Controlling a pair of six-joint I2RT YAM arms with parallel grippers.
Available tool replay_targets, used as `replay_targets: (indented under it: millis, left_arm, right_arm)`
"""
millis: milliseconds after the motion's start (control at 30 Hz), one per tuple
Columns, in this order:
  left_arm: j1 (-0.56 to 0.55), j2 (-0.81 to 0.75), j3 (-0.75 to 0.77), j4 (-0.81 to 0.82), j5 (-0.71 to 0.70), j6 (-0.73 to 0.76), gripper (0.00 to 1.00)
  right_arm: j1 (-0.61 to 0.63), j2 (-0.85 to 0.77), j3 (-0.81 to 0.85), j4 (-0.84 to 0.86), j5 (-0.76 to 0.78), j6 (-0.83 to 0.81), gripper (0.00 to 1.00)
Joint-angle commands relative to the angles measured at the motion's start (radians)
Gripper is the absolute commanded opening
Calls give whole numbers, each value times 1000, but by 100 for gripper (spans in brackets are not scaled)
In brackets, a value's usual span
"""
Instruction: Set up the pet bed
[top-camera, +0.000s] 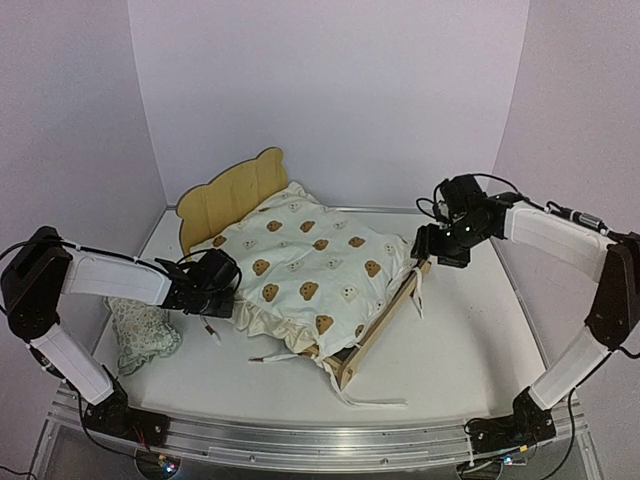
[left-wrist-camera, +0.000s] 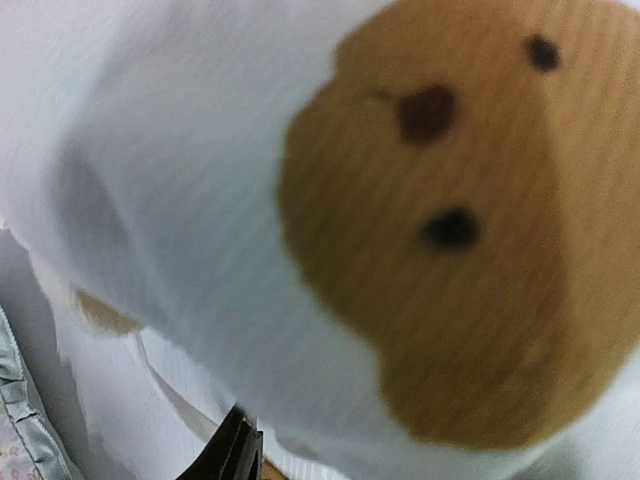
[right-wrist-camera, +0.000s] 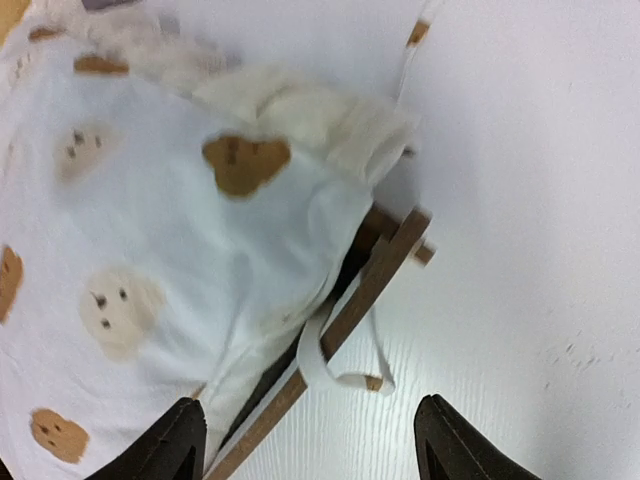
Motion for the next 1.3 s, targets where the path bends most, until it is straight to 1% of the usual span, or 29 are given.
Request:
replay_targets:
  millis: [0, 100, 267, 367, 467, 600, 800, 967, 1067, 1200, 1267]
  left_arm:
    - [-2, -77, -14, -24, 21, -25, 31]
    - [-3, -90, -15, -40, 45, -35, 31]
    - [-3, -88, -9, -44, 90, -49, 30]
    - [-3, -68, 1, -37, 100, -51, 30]
    - [-3, -38, 18, -24, 103, -50, 29]
    - [-3, 7, 47, 11, 102, -37, 29]
    - [3, 99, 127, 50, 95, 27, 30]
    - [26, 197, 222, 54, 111, 94, 30]
    - [41, 237, 262, 63, 126, 143, 30]
    - [76, 271, 296, 98, 175, 210, 30]
    - [87, 283, 306, 130, 206, 265, 30]
  right_arm:
    - [-65, 115, 192, -18, 23, -120, 69]
    - [-112, 266, 327, -19, 0, -171, 59]
    - [-140, 515, 521, -25, -107, -287, 40]
    - [-141, 595, 574, -32, -173, -338, 31]
    - [-141, 605, 569, -40, -254, -353, 25]
    - [-142, 555, 488, -40, -393, -349, 24]
    - [-140, 422, 278, -38, -567, -329, 24]
    - [-104, 280, 26, 9, -600, -290, 24]
    - [-25, 190, -84, 43, -592, -260, 24]
    - [144, 81, -240, 142, -540, -170, 25]
    - [232, 49, -283, 206, -517, -107, 25]
